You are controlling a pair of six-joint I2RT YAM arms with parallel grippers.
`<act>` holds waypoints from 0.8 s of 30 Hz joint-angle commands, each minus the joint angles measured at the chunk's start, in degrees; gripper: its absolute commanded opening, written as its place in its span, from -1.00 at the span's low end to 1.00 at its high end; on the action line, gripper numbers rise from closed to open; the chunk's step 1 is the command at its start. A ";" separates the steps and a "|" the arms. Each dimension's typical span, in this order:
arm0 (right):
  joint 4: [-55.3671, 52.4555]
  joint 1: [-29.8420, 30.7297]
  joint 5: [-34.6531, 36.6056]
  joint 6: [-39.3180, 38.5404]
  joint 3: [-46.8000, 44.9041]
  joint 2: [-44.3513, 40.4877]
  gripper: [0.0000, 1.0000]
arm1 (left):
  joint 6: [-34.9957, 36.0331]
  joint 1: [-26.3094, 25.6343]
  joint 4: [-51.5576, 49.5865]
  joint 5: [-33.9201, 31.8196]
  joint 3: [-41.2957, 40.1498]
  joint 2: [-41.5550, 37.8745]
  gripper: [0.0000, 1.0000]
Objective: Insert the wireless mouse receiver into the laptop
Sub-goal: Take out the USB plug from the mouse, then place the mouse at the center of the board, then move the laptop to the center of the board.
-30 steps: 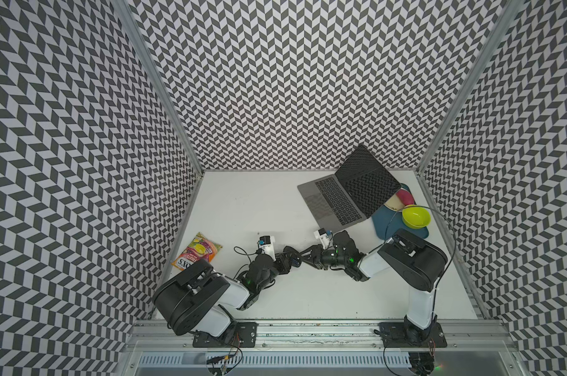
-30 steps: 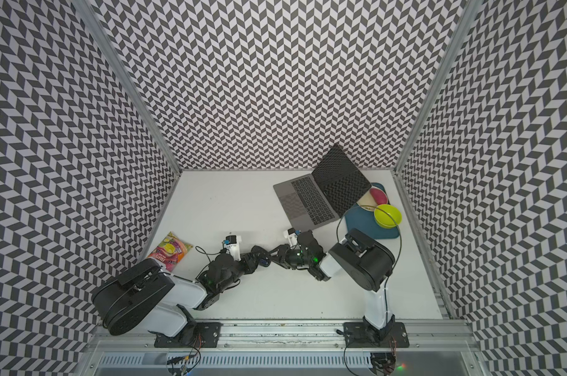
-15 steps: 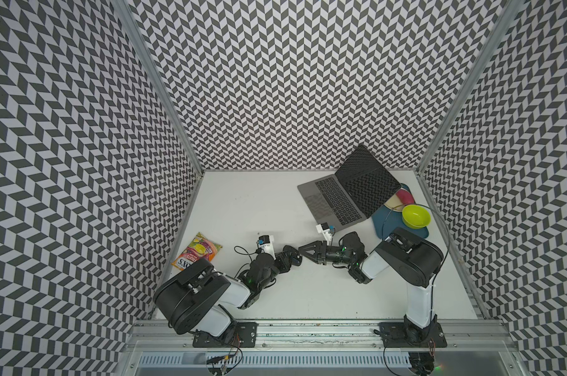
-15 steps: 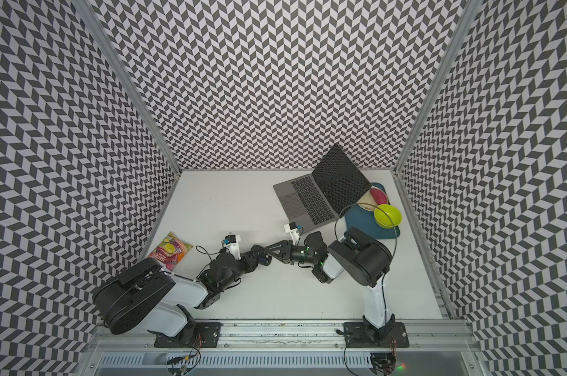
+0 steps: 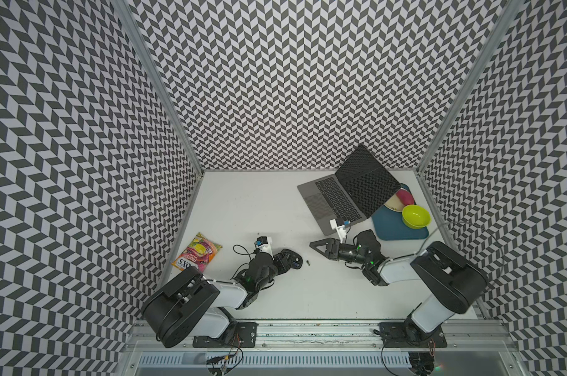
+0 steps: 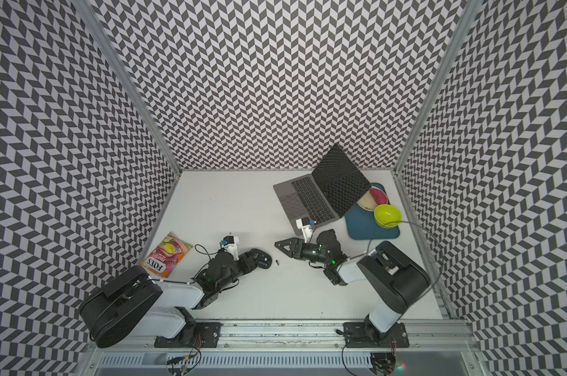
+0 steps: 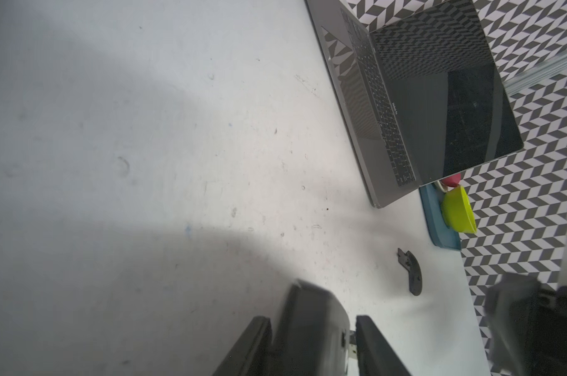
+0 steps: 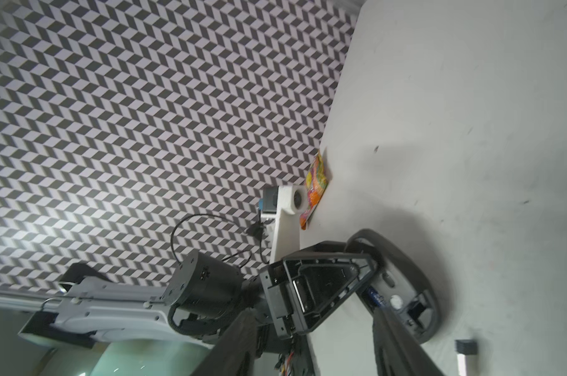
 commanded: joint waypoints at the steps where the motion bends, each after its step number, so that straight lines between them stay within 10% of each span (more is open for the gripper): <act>1: -23.84 -4.42 10.40 -12.69 2.50 -6.09 0.37 | 1.00 1.14 -7.75 0.63 -0.07 -3.32 0.27; 13: -35.45 -31.93 15.26 -28.16 14.86 -3.25 0.77 | 13.45 6.37 -23.74 4.15 7.78 -14.65 0.76; 24: -27.66 -39.22 11.08 -42.26 22.38 7.97 0.86 | 18.13 8.63 -22.88 15.17 14.50 -8.14 0.77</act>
